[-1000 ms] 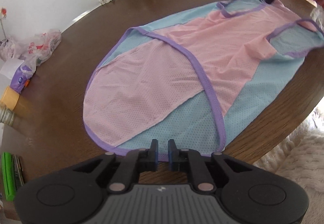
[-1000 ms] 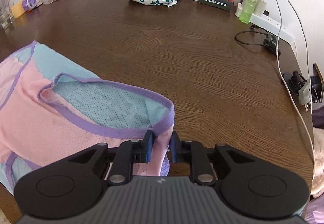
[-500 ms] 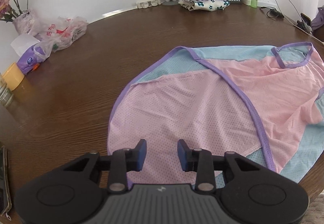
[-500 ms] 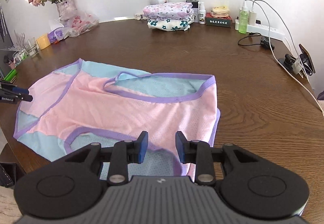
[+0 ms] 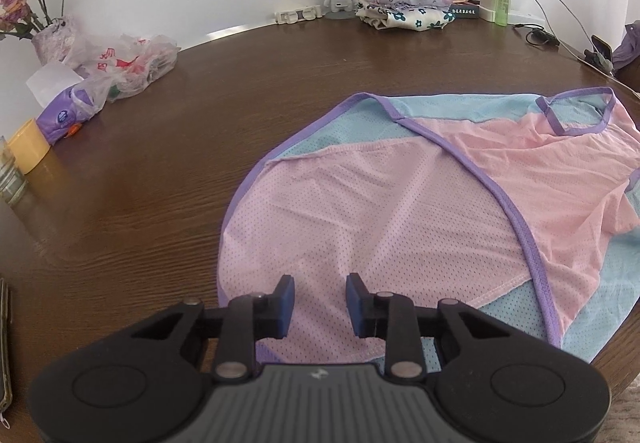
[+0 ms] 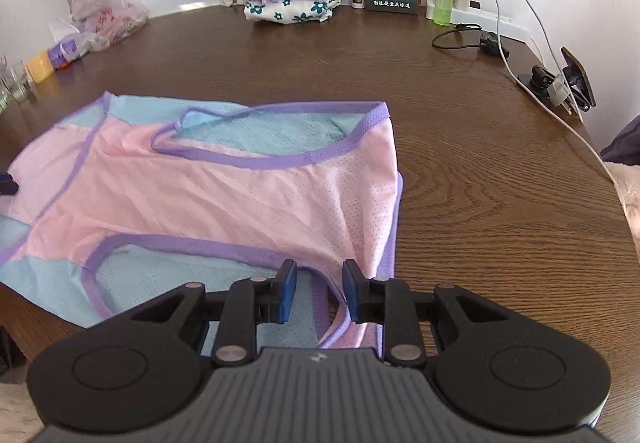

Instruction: Fold clothes

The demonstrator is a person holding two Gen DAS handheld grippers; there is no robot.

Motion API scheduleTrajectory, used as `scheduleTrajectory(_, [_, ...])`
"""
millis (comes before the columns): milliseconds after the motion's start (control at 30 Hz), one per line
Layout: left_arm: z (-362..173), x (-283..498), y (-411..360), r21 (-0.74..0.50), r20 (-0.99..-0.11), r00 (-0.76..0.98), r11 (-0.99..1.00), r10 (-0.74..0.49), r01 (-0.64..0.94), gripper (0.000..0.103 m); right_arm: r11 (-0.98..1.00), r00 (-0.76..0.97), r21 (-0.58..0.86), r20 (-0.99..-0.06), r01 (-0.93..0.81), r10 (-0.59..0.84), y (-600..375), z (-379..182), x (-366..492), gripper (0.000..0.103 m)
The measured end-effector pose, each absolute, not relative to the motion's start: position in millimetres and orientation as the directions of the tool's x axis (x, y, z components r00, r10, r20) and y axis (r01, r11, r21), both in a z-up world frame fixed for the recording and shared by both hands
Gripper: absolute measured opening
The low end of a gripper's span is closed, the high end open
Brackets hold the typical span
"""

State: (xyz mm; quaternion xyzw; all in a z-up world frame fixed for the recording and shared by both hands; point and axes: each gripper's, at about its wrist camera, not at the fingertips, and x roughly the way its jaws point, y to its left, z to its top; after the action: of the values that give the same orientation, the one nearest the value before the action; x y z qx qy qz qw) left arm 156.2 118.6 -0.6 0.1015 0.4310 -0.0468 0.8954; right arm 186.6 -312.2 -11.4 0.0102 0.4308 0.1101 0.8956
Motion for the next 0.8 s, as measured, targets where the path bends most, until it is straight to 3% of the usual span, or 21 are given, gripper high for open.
scheduleTrajectory(67, [-1, 156, 120, 0.137, -0.78, 0.626, 0.976, 0.0, 0.171, 0.027, 0.976, 0.632, 0.131, -0.745, -0.174, 0.213, -315, 2, 190, 0.034])
scheduleTrajectory(333, [-3, 153, 125, 0.109, -0.768, 0.64, 0.981, -0.021, 0.163, 0.027, 0.998, 0.607, 0.032, -0.793, -0.046, 0.053, -324, -15, 242, 0.033])
scheduleTrajectory(433, [-3, 152, 125, 0.109, -0.768, 0.64, 0.98, -0.021, 0.164, 0.027, 0.999, 0.591, 0.019, -0.806, -0.042, 0.041, -328, -22, 252, 0.004])
scheduleTrajectory(533, [-2, 153, 124, 0.113, -0.768, 0.64, 0.979, -0.02, 0.167, 0.027, 1.0, 0.582, -0.003, -0.813, -0.028, 0.014, -333, -25, 258, 0.004])
scheduleTrajectory(633, [-3, 153, 125, 0.113, -0.767, 0.641, 0.979, -0.022, 0.168, 0.027, 0.999, 0.581, 0.025, -0.813, -0.034, 0.04, -339, -23, 262, 0.007])
scheduleTrajectory(733, [-3, 152, 126, 0.111, -0.766, 0.643, 0.98, -0.022, 0.166, 0.027, 0.996, 0.609, 0.092, -0.789, -0.018, 0.084, -345, -14, 265, 0.027])
scheduleTrajectory(800, [-3, 152, 125, 0.112, -0.766, 0.643, 0.98, -0.021, 0.165, 0.027, 0.996, 0.633, 0.09, -0.77, -0.017, 0.081, -343, -9, 270, 0.028])
